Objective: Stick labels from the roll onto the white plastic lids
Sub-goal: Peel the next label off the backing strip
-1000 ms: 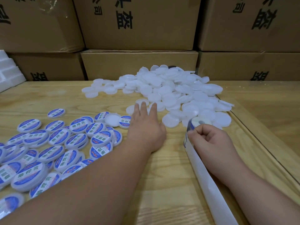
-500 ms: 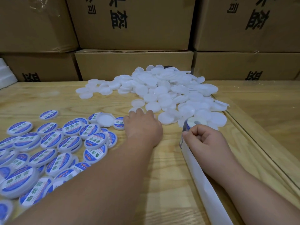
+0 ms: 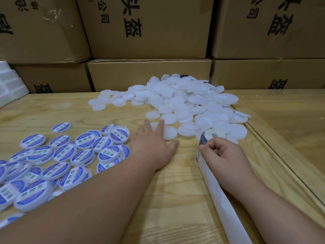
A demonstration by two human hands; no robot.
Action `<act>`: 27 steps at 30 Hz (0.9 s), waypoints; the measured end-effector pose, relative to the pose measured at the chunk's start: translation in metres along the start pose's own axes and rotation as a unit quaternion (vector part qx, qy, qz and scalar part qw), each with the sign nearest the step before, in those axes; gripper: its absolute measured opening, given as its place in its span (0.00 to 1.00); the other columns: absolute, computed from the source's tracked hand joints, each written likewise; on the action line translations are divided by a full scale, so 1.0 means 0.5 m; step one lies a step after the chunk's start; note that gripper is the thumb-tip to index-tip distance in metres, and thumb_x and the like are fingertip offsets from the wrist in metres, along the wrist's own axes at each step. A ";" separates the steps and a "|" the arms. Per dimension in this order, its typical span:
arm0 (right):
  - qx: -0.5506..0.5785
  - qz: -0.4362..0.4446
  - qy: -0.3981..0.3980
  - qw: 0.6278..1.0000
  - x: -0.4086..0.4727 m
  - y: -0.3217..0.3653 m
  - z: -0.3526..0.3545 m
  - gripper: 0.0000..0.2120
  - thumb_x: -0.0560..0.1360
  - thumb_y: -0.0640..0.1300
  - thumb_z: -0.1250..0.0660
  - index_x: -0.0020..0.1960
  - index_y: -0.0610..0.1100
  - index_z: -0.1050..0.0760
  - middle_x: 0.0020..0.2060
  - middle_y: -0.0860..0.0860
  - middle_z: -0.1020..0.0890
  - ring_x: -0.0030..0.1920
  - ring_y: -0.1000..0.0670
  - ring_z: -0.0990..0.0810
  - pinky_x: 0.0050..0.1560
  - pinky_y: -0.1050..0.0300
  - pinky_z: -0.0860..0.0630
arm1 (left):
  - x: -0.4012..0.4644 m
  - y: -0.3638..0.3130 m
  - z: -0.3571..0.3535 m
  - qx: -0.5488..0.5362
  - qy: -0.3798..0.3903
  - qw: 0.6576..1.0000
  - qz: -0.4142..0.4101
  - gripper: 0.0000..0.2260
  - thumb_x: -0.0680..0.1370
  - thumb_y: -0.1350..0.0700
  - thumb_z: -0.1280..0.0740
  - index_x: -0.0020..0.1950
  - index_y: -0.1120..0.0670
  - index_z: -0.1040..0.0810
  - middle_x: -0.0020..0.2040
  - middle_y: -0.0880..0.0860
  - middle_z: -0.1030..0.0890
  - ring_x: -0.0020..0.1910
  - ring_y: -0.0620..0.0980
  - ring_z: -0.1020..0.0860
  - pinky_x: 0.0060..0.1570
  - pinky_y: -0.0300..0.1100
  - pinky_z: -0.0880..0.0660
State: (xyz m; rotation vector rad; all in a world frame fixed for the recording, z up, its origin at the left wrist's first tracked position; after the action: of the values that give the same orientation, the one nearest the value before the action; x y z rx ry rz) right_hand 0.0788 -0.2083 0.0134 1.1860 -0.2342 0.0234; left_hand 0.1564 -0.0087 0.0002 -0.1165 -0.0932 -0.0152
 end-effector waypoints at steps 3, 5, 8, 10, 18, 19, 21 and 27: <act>-0.003 -0.004 -0.003 1.000 0.000 0.001 0.003 0.13 0.77 0.47 0.31 0.36 0.44 0.26 0.22 0.55 0.35 0.24 0.55 0.38 0.25 0.65 0.39 | 0.001 -0.025 0.000 -0.016 0.022 0.998 -0.060 0.27 0.81 0.35 0.49 0.78 0.40 0.41 0.80 0.58 0.41 0.80 0.58 0.44 0.73 0.55 0.41; -0.006 -0.006 -0.010 1.000 0.001 0.000 0.006 0.14 0.77 0.49 0.31 0.36 0.43 0.26 0.22 0.54 0.33 0.24 0.54 0.37 0.27 0.61 0.37 | -0.009 -0.041 0.005 -0.024 -0.002 0.997 -0.070 0.22 0.82 0.39 0.47 0.75 0.42 0.33 0.73 0.56 0.31 0.74 0.57 0.36 0.67 0.53 0.35; -0.013 -0.012 -0.027 0.999 0.001 0.000 0.010 0.18 0.76 0.54 0.30 0.37 0.40 0.24 0.23 0.53 0.32 0.24 0.54 0.36 0.28 0.60 0.36 | -0.043 -0.056 0.010 -0.045 -0.056 0.995 -0.068 0.18 0.83 0.43 0.44 0.71 0.44 0.28 0.64 0.52 0.25 0.65 0.56 0.30 0.62 0.51 0.31; -0.031 -0.006 -0.030 0.999 0.001 0.005 0.010 0.20 0.74 0.56 0.29 0.37 0.39 0.24 0.20 0.57 0.34 0.22 0.57 0.37 0.24 0.67 0.39 | -0.069 -0.058 0.015 -0.091 -0.091 0.990 -0.059 0.17 0.83 0.44 0.41 0.69 0.45 0.25 0.63 0.51 0.24 0.64 0.54 0.29 0.62 0.49 0.30; -0.052 -0.020 0.029 0.998 -0.004 0.011 -0.002 0.14 0.75 0.55 0.29 0.37 0.47 0.22 0.30 0.42 0.18 0.25 0.53 0.29 0.32 0.56 0.31 | -0.145 -0.055 0.021 -0.208 -0.137 0.967 -0.047 0.22 0.80 0.53 0.37 0.74 0.46 0.31 0.71 0.47 0.29 0.70 0.50 0.31 0.68 0.47 0.32; -0.056 -0.021 0.030 0.998 -0.004 0.010 -0.003 0.14 0.76 0.55 0.29 0.37 0.47 0.22 0.31 0.42 0.18 0.25 0.53 0.29 0.32 0.57 0.31 | -0.149 -0.049 0.022 -0.198 -0.140 0.970 -0.035 0.23 0.79 0.54 0.37 0.75 0.45 0.33 0.72 0.47 0.30 0.71 0.50 0.33 0.69 0.47 0.34; -0.061 -0.020 0.032 0.997 -0.003 0.007 -0.002 0.13 0.76 0.54 0.30 0.37 0.48 0.23 0.31 0.42 0.18 0.24 0.54 0.30 0.29 0.59 0.32 | -0.156 -0.039 0.025 -0.186 -0.142 0.972 -0.002 0.27 0.77 0.57 0.38 0.76 0.44 0.36 0.74 0.48 0.34 0.73 0.52 0.37 0.72 0.47 0.37; -0.058 -0.012 0.027 0.998 -0.002 0.007 -0.003 0.13 0.76 0.52 0.30 0.36 0.47 0.23 0.29 0.44 0.18 0.24 0.56 0.29 0.25 0.67 0.34 | -0.158 -0.067 0.031 -0.167 -0.133 0.975 -0.058 0.32 0.76 0.59 0.39 0.80 0.45 0.42 0.82 0.49 0.45 0.82 0.51 0.55 0.78 0.48 0.50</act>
State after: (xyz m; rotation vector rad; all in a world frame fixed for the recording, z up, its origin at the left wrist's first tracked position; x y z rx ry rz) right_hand 0.0776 -0.2054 0.0161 1.0709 -0.1719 0.0209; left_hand 0.0757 -0.0392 0.0121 -0.4489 -0.3649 -0.1322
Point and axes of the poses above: each hand's wrist, its own x-axis towards the middle knuckle, its own z-axis out of the back of the hand, y = z × x, the point moved 6 cm from there along x, towards the middle knuckle
